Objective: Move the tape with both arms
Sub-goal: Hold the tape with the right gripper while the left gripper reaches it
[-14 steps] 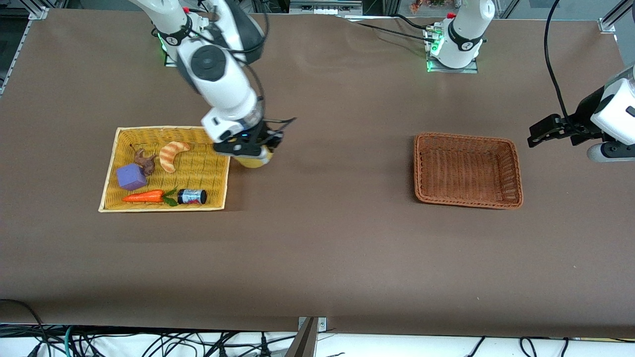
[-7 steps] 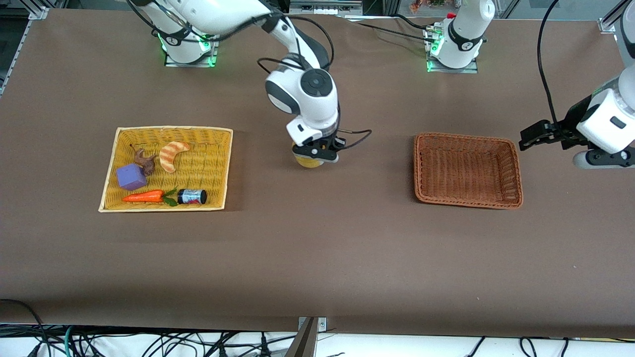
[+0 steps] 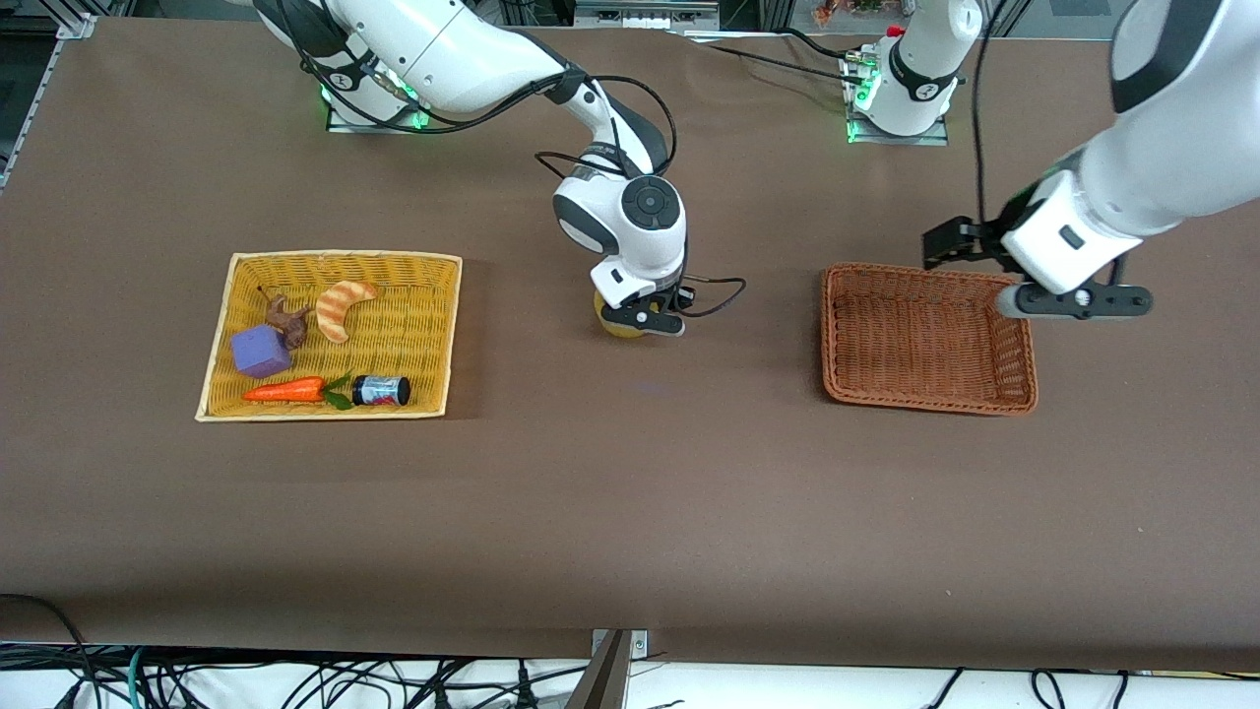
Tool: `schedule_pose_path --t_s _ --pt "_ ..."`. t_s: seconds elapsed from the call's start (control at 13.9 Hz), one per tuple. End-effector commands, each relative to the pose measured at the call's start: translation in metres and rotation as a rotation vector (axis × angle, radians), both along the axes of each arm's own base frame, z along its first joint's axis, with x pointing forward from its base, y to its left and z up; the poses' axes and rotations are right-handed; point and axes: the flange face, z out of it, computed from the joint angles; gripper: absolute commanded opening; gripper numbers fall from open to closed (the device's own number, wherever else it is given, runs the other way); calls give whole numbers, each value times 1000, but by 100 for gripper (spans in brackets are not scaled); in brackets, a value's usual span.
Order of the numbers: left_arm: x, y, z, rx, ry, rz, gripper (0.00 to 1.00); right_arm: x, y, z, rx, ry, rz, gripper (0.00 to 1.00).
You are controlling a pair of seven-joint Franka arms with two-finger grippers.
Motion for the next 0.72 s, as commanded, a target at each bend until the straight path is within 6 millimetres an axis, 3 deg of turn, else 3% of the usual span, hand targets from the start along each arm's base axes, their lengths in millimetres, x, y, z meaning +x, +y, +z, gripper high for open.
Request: schedule_pose_path --t_s 0.0,0.14,0.36,0.51,0.65 --pt "-8 -53 -16 10 58 64 100 6 7 11 2 -46 24 100" --pt "-7 -75 -35 -31 108 63 100 22 -4 54 -2 -81 18 100" --pt "-3 -107 -65 -77 116 42 100 64 -61 148 -54 -78 99 100" --pt "-8 -127 -92 -80 102 28 100 91 -123 200 -95 -14 219 100" --pt "-12 -135 -114 -68 91 31 100 124 -207 236 -104 62 346 100"
